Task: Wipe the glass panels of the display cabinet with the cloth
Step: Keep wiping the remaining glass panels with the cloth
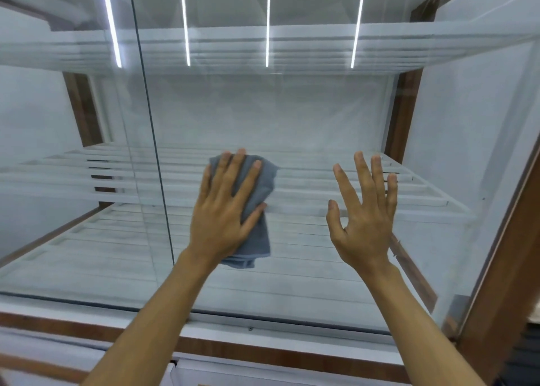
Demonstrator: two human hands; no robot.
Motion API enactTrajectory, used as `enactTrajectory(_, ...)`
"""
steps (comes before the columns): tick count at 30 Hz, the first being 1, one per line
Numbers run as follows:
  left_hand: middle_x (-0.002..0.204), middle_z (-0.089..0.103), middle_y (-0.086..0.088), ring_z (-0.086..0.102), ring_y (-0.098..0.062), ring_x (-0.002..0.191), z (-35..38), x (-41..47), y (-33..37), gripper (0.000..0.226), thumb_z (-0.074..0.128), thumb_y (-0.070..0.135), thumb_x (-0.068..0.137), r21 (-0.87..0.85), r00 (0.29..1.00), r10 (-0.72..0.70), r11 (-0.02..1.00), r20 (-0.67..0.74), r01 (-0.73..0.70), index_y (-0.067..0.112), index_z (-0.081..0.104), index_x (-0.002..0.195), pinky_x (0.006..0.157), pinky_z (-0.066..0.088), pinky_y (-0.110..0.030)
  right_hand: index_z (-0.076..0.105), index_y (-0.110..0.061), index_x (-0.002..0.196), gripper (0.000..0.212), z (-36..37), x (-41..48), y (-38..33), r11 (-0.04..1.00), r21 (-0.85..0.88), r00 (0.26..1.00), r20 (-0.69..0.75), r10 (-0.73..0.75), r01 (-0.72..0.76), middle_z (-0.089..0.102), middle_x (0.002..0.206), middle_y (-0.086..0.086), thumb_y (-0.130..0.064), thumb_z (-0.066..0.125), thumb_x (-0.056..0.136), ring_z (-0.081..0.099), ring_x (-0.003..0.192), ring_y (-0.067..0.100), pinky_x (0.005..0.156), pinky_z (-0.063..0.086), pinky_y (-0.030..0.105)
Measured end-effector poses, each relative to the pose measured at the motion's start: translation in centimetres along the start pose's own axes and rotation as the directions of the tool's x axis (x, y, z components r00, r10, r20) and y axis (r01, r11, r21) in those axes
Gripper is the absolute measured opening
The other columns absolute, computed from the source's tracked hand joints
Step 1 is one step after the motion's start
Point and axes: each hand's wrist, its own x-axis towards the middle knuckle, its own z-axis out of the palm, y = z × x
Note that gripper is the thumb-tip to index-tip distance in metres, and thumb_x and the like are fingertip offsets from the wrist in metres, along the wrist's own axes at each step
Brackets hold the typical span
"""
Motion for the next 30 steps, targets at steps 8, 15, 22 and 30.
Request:
enactTrajectory(8,0.167,0.013,-0.017,0.006,-0.036,0.156,-1.3,-1.0,-3.9,0.07,0.044,0.042,0.103,-0.088,0.952,-0.303,0.95,-0.031,0.299,0.008,0.02,0.16,0.128,0.003,-0.046,0.042,-0.018,0.151,0.057,-0.1,0.0,0.1,0.999,-0.036,1.0,0.019,-0.011,0.011,0.029,0.162,0.013,-0.029,0.049,0.096,0.005,0.156,0.021,0.126,0.0,0.048)
enactTrajectory(15,0.166,0.012,-0.021,0.004,-0.041,0.154,-0.3,1.3,-0.5,0.07,0.048,0.04,0.103,-0.179,0.936,-0.341,0.93,-0.085,0.322,0.008,0.022,0.159,0.127,0.001,-0.053,0.04,-0.018,0.15,0.058,-2.2,0.0,2.0,1.0,0.017,1.0,-0.001,0.017,-0.017,0.03,0.161,0.013,-0.027,0.054,0.094,0.011,0.155,0.024,0.125,0.01,0.054)
enactTrajectory(22,0.166,0.013,-0.021,0.005,-0.042,0.154,0.8,4.8,6.0,0.068,0.045,0.043,0.104,-0.17,0.967,-0.242,0.959,-0.075,0.227,0.011,0.022,0.159,0.127,-0.001,-0.051,0.041,-0.016,0.15,0.057,-6.4,0.2,7.3,0.997,-0.074,0.998,-0.05,0.035,-0.039,0.031,0.161,0.014,-0.027,0.055,0.096,0.019,0.152,0.033,0.124,0.007,0.057)
enactTrajectory(30,0.166,0.017,-0.019,0.007,-0.038,0.155,2.6,8.9,16.9,0.068,0.042,0.048,0.103,-0.133,0.989,-0.145,0.981,-0.036,0.139,0.013,0.024,0.159,0.127,-0.003,-0.048,0.051,-0.014,0.146,0.054,-10.6,0.2,12.9,0.993,-0.114,0.998,-0.061,0.021,-0.028,0.034,0.16,0.013,-0.026,0.06,0.094,0.02,0.153,0.033,0.125,0.003,0.051)
